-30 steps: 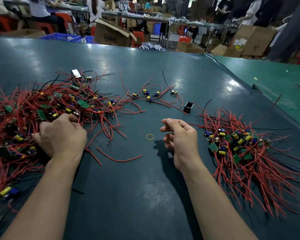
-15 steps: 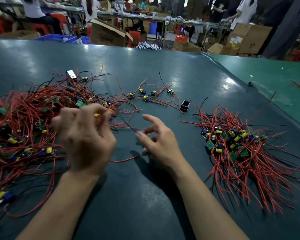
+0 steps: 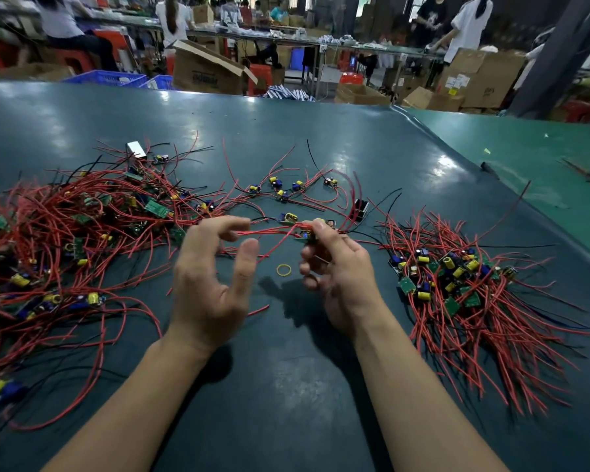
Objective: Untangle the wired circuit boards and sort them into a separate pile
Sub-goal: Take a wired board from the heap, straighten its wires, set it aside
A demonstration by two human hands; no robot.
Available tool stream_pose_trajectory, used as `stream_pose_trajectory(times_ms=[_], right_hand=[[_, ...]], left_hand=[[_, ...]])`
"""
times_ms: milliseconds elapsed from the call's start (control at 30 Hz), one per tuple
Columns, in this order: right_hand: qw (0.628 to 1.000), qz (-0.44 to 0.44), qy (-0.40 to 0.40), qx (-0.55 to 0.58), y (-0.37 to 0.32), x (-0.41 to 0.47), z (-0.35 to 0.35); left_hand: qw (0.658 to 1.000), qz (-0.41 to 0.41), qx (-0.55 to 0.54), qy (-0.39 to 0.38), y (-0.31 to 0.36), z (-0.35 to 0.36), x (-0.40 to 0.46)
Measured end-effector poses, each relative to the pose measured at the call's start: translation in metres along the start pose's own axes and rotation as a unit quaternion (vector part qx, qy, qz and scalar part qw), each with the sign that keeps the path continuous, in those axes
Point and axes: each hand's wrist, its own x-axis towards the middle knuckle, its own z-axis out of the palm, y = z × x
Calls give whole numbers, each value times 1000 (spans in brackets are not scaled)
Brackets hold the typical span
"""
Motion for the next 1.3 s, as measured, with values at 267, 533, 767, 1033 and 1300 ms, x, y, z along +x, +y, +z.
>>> stream_pose_trajectory(times_ms=[267,533,767,1033,1300], right_hand=[[980,-16,-74,-182,11,-6,0],[989,-3,-60,-135,5,-5,1],[1000,-11,-15,1,-3,-1,-4],[999,-31,-3,18,-1,-3,4],[986,-123,-28,-113,10,-12,17]], left_hand=[[988,-8,18,-153,-8,1,-2],[981,-175,-9,86,-15,-3,11],[890,-347,213,205,-43,-34,21],[981,65,180,19,-11,-2,2],[962,-196,-155,-107,3,6,1]])
